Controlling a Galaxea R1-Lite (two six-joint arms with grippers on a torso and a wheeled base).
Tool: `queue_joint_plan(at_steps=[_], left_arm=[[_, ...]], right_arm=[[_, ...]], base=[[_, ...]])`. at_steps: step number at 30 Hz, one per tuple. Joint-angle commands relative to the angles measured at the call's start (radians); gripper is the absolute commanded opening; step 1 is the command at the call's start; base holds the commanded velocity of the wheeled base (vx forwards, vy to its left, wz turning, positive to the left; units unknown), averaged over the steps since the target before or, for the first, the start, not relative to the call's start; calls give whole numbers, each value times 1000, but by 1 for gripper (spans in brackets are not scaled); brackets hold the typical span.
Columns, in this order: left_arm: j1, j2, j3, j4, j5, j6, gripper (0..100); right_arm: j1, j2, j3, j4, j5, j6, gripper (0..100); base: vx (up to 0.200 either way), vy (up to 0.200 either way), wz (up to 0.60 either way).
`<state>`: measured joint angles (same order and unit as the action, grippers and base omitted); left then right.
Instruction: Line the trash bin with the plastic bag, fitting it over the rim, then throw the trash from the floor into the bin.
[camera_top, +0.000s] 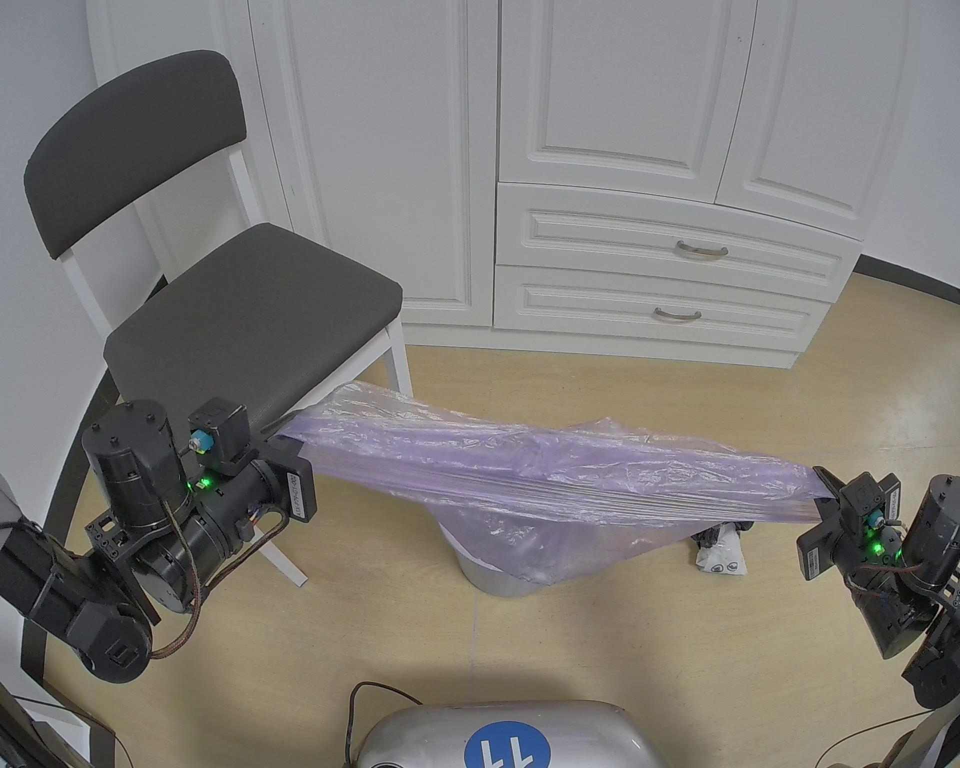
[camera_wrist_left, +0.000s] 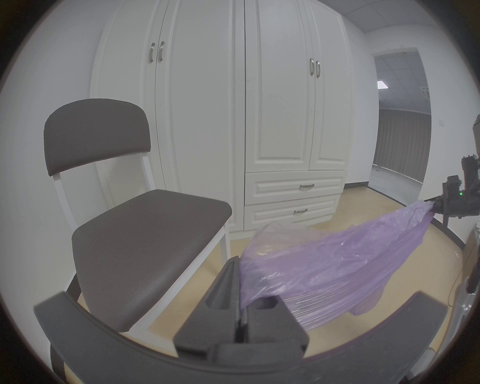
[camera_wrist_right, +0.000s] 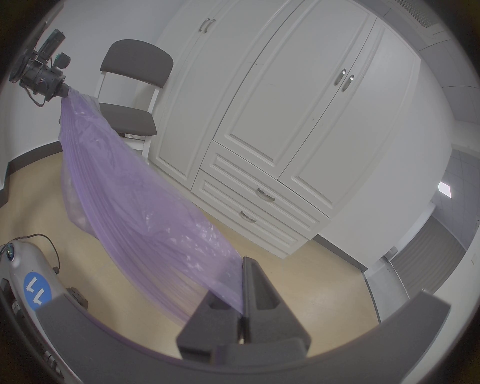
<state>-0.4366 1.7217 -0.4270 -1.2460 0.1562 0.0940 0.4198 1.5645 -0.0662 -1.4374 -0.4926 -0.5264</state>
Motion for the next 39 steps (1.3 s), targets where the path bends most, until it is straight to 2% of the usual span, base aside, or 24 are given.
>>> queue_joint_plan(at_steps=[1,11,19,23,32,35,39], left_arm=[[-31,38,2,-43,-6,-2,0],[-100,173,-1,-280,17,-2,0],[-160,177,-21,-282,17,-43,0],[-203,177,-38,-282,19,-91,0],[-228,184,-36,-282,22,-93,0],[-249,185,-38,-283,48,-93,0],[-240,184,-36,-282,71,-88,0]], right_arm=[[22,6,-3,-1,6,2,0],[59,39,-32,-6,-4,32,0],[99,63,-61,-6,-6,71,0],[160,101,-92,-6,-52,128,0],[206,129,-104,-8,-66,155,0],[237,146,-113,-11,-70,175,0],[220,140,-104,-31,-81,172,0]], base=[[0,0,0],[0,0,0],[0,0,0],[0,0,0],[0,0,0],[0,0,0],[0,0,0]])
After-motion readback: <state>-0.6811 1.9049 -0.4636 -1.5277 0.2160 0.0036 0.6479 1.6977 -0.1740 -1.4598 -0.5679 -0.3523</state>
